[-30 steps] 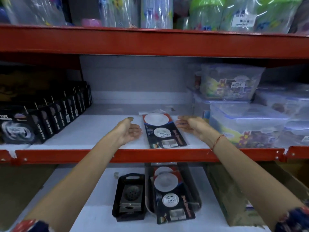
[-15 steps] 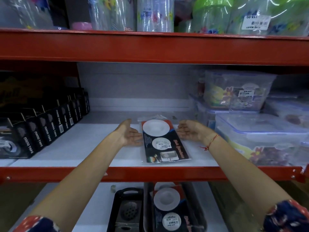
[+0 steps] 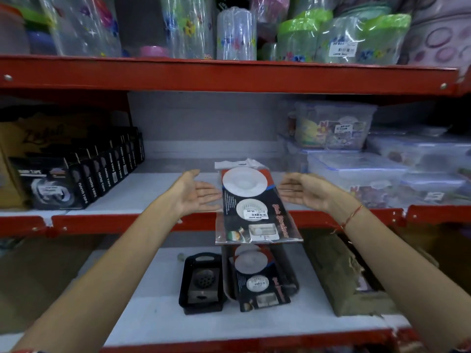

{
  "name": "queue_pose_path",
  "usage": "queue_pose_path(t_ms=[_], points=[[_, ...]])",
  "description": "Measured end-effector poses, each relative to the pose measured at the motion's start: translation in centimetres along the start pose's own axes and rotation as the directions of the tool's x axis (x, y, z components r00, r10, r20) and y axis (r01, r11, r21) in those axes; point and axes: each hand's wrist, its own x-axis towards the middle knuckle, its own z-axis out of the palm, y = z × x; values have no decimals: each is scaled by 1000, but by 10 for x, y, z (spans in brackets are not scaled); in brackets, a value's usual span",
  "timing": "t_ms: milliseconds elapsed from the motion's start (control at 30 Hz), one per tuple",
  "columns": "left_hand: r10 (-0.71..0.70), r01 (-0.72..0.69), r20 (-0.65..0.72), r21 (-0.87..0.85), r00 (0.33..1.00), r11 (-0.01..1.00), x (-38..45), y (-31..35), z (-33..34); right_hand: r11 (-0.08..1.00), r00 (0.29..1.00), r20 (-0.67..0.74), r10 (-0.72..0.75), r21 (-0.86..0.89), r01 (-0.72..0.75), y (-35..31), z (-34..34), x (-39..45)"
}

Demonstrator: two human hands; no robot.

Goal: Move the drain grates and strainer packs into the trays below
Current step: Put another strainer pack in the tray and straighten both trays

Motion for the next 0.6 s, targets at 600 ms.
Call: queue_pose_path(t_ms=[600], points=[[-178, 182, 94, -42, 980, 982, -104, -132, -23, 980, 981, 29, 194, 27, -195, 103, -31, -143]])
